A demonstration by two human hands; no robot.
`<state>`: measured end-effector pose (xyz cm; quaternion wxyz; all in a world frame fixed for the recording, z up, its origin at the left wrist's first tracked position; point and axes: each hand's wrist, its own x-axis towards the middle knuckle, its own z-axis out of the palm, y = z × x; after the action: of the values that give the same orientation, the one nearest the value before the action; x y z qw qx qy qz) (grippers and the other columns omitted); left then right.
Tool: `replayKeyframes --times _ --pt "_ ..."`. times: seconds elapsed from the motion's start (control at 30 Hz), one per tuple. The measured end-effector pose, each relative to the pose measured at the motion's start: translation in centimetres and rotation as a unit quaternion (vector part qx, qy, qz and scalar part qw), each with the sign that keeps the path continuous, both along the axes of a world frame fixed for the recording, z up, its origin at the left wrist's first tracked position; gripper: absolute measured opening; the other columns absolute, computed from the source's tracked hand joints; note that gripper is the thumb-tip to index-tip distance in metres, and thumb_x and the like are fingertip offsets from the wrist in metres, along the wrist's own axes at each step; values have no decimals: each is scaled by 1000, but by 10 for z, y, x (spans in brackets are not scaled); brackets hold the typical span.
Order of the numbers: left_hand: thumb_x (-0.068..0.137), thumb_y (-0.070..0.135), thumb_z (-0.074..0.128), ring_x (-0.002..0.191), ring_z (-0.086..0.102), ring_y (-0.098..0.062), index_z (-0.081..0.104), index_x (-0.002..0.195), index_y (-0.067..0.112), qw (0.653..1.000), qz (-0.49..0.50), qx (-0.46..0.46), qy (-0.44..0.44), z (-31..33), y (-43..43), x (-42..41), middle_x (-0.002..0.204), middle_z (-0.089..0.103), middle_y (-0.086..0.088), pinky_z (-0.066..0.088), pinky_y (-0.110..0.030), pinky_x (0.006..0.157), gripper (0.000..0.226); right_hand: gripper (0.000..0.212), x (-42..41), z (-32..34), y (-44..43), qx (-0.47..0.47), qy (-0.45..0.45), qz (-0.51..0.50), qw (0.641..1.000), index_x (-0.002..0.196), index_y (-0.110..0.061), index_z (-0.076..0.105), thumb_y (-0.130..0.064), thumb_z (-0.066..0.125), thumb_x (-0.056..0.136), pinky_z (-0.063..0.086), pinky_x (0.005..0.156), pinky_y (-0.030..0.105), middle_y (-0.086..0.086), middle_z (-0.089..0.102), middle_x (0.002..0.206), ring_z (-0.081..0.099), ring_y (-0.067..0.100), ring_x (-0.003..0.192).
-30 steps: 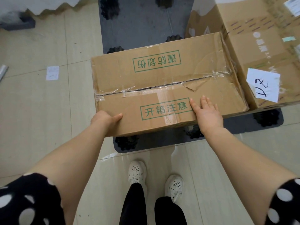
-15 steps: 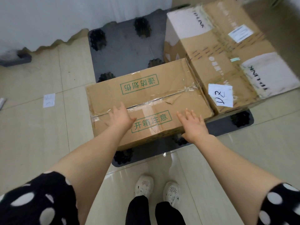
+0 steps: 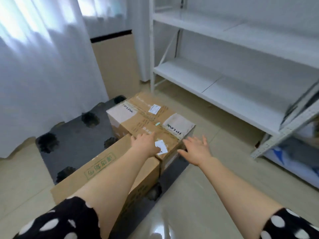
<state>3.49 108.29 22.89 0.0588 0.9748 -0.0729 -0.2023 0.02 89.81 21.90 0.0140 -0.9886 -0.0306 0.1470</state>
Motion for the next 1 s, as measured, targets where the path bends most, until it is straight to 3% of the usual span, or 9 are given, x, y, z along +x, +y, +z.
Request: replayKeyframes --times 0.17,0.33,0.47,0.6,0.73,1.0 --pt "90 45 49 133 37 -31 22 149 27 991 -121 -17 -53 76 -97 -6 146 41 -7 26 -50 111 68 54 -52 65 -78 -13 -39 -81 996 137 -17 47 -49 23 101 -6 116 48 7 40 148 20 21 145" --pt "91 47 49 136 35 -30 17 152 28 971 -222 -36 -87 123 -222 -42 150 38 -5 21 -50 114 71 59 -117 108 -177 -4 -79 -178 981 142 -19 43 -51 14 101 -9 117 46 5 30 154 13 20 146" --pt "91 46 51 133 40 -28 30 145 25 948 -290 -68 -110 148 -336 -91 144 45 -6 23 -47 112 63 57 -179 129 -277 10 -108 -261 959 134 -18 50 -51 19 100 7 118 45 5 44 141 29 23 138" --pt "92 46 50 131 42 -28 28 147 24 927 -349 -90 -107 156 -452 -149 143 45 -8 29 -44 111 63 53 -249 141 -381 75 -133 -337 929 125 -11 55 -49 27 100 36 100 38 9 51 129 44 28 125" --pt "92 43 50 128 45 -27 23 150 28 910 -393 -95 -94 151 -551 -199 142 46 -7 34 -41 108 65 53 -311 142 -466 122 -141 -407 894 137 -8 45 -45 30 101 36 104 38 12 43 142 40 28 130" --pt "93 46 49 128 46 -28 23 150 26 890 -442 -74 -78 133 -687 -238 143 46 -8 37 -41 107 66 56 -360 120 -581 136 -130 -470 862 145 -7 32 -41 36 101 35 107 40 12 35 149 36 27 135"
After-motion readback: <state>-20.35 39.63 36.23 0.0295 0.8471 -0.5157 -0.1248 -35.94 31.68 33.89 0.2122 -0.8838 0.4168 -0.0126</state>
